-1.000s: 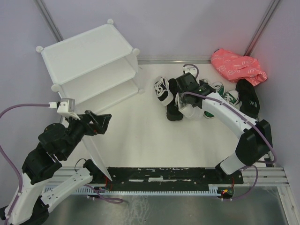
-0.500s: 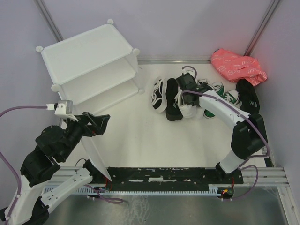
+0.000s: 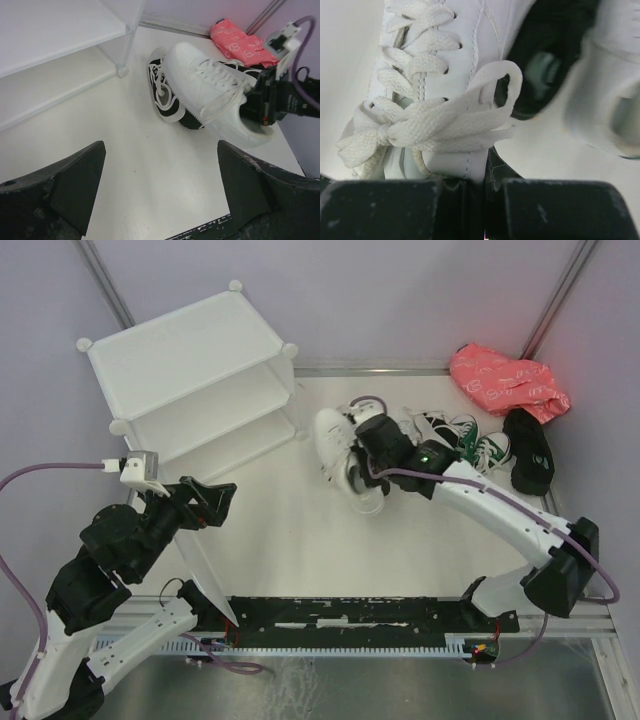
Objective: Place and organize the shoes in the shoe cabinet
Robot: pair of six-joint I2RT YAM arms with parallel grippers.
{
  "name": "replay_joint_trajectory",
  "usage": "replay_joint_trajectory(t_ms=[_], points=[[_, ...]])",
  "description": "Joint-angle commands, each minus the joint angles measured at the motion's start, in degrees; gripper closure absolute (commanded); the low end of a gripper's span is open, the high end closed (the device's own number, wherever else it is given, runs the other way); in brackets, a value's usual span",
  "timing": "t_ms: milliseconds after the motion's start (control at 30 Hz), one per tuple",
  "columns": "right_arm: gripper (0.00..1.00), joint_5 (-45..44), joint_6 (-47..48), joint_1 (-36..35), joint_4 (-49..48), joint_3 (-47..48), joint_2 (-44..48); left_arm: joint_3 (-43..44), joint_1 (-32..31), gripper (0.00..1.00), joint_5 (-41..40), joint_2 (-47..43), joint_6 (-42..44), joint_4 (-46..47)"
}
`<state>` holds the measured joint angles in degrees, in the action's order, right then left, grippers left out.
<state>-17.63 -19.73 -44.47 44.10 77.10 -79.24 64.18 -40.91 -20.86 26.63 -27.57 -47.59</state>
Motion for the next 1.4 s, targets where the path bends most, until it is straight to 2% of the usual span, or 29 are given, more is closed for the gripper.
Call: replay_joint_trajectory(t_ms=[0, 133, 233, 333, 433, 533, 733, 900, 1000, 1167, 1367], points=[[1.00, 8.54, -2.03, -7.30, -9.94, 2.69, -6.67, 0.54, 0.04, 0.01, -0.89, 0.65, 0.42, 1.50], [0.96, 11.24, -2.90, -11.65, -15.47, 5.29, -14.20, 1.10, 0.04, 0.01, -0.57, 0.78, 0.16, 1.19], [0.76, 13.72, -3.09, -12.85, -18.96, 8.26, -21.49, 1.21, 0.04, 0.01, -0.41, 0.79, 0.00, 1.19], [0.45, 14.32, -2.33, -13.16, -19.64, 12.16, -28.38, 0.91, 0.05, 0.01, -0.30, 0.79, -0.10, 1.27], [0.29, 13.55, -1.57, -13.18, -19.26, 14.06, -31.74, 0.75, 0.09, 0.01, -0.08, 1.08, 0.01, 1.19], [0.18, 13.13, -1.02, -13.12, -18.96, 12.44, -30.20, 1.15, 0.03, 0.01, -0.09, 1.14, 0.17, 0.85], [0.08, 11.49, -1.10, -13.33, -17.92, 3.99, -19.30, 1.59, 0.05, 0.01, -1.31, 1.34, -0.05, 0.48], [0.05, 12.52, -0.91, -14.98, -13.77, -1.19, -10.17, 4.02, 0.04, 0.01, -1.03, 2.56, -0.58, 0.30], [0.01, 13.09, -1.86, -15.96, -15.39, -6.08, -5.93, 5.54, 0.04, 0.01, -0.97, 3.79, -1.36, -0.63], [0.01, 16.20, -4.07, -18.94, -19.27, -12.34, -4.59, 5.83, 0.04, 0.01, -1.86, 3.97, -3.91, -1.00], [0.01, 14.94, -3.77, -22.81, -22.64, -14.04, -7.33, 4.39, 0.04, 0.01, -4.03, 2.50, -6.00, -0.94]])
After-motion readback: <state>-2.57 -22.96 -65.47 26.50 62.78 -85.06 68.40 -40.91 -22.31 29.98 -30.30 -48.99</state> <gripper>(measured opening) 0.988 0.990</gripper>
